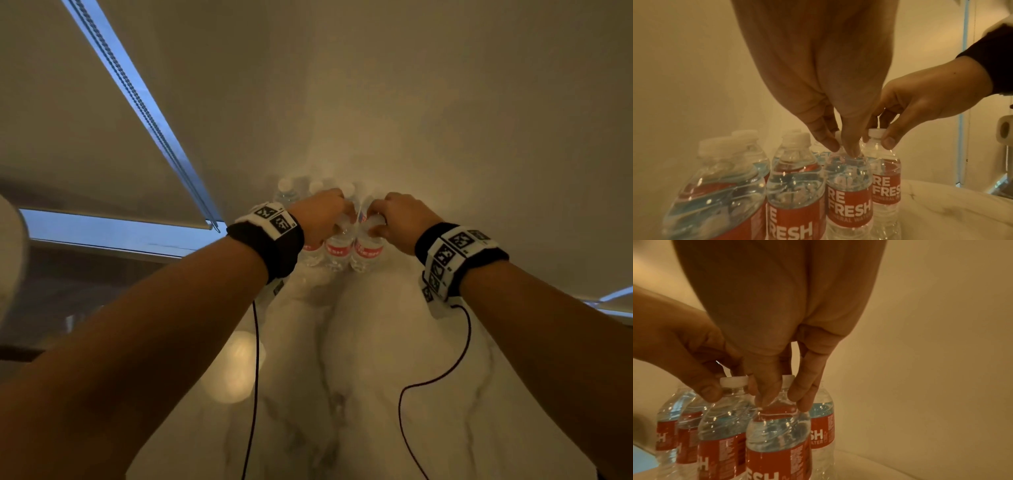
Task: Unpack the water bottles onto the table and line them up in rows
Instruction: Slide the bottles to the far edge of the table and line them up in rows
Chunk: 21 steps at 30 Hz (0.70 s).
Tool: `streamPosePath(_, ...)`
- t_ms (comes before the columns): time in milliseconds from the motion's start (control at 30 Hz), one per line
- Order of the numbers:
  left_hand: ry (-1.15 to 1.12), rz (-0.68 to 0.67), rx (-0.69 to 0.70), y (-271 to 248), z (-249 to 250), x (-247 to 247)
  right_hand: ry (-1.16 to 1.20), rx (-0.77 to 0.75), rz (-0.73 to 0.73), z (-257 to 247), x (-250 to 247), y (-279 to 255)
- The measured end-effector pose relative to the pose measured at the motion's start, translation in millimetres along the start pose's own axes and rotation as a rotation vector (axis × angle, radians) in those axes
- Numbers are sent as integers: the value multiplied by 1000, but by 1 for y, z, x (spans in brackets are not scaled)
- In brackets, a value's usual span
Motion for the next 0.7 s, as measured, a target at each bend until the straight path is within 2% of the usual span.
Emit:
streamPosePath(200,9,53,-9,-2,1,2,33,27,25,5,5,1)
streamPosePath(367,-70,154,-58,-26,12,-5,106,84,29,11,-1,-24)
streamPosePath(467,-114,234,-38,-61,25,-6,94,90,36,9,-6,-62)
streamPosePath(567,-191,269,51,-112,50,7,102,34,22,-4,-5,-119)
streamPosePath(700,-329,181,103,-191,88,49,145,-83,-55,-31,12,-207)
Point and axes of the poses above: each hand's wrist, its own y-axis towards the middle knuckle, its own x-axis out of the palm, z = x × y, the point moved 5 cm from there along y, towards the middle knuckle, and after that the axes turned 14 degrees about -y, right-handed, at the moved point
